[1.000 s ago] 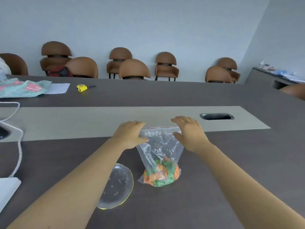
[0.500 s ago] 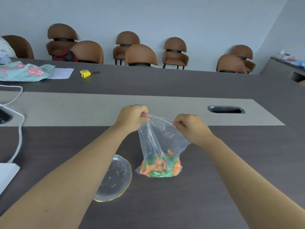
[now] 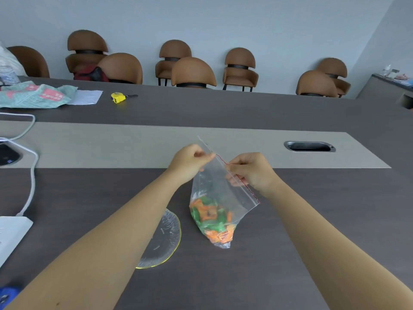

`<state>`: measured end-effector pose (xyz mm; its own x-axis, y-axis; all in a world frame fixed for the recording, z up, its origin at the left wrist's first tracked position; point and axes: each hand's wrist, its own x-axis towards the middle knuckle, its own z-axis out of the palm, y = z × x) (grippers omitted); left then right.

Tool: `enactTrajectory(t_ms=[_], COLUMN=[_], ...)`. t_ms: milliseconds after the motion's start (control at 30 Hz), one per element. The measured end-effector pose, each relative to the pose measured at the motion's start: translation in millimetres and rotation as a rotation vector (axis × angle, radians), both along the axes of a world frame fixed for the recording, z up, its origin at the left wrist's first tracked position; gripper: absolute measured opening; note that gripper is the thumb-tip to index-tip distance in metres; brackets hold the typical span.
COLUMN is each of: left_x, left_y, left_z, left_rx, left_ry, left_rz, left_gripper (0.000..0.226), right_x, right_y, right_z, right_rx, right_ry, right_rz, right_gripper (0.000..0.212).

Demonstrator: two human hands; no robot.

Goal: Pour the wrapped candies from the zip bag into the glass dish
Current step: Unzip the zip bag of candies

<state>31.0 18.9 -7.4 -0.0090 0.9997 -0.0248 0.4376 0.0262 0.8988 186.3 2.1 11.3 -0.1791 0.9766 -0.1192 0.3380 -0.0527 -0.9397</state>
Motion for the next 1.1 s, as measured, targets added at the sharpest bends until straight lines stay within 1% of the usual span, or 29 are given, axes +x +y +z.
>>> enactTrajectory(t_ms=[100,167,400,500,567,700,833,933,1000,1100], left_x=[-1.2,-1.9,-1.8,-1.3,-0.2,3.6,4.4,5.0,6.8,6.3], left_y=[-16.0,-21.4,-28.2,-26.9,-27.1,-27.6,-27.7,-27.6,-27.8,-27.0], left_z=[-0.7,-0.3,-0.8,-1.2,-2.2,-8.1,-12.2,-12.1,-10.7,-5.4], left_rx=[-0.172,-0.21,-0.243,-0.262,-0.274,-0.286,-0.285,-0.279,-0.262,-0.23], left_ry=[-0.219,-0.282,-0.311,-0.342,-0.379,-0.408,-0.398,-0.402,-0.423,-0.489], left_rz=[-0.1,-0.125,-0.15,-0.146,-0.166,-0.186,-0.208,-0.211,-0.194,-0.147], left_gripper=[0.025,0.024,0.021,0.019,0.018,0.017,0.017,0.02,0.023,0.027], right_x=[-5.6,-8.3,-10.3,-8.8,-8.9,-9.6,-7.5,-7.2,-8.9,-12.6], right_y=[-3.4,-6.6,-18.7,-20.3,-19.8,-17.8,-17.8,-18.6,-19.2,-19.0], right_z=[-2.9,-3.8,-3.6,-4.7,-8.3,-13.9,-12.7,-10.4,-9.5,-7.3], right_rx=[0.028,0.033,0.012,0.011,0.016,0.028,0.014,0.015,0.004,-0.031], right_ry=[-0.013,-0.019,0.031,0.037,0.045,-0.025,-0.042,-0.065,-0.032,0.092], right_rz=[0.031,0.047,0.128,0.116,0.071,-0.007,0.003,0.015,0.02,-0.001], right_gripper=[0.024,0.024,0.019,0.015,0.015,0.017,0.015,0.019,0.022,0.023])
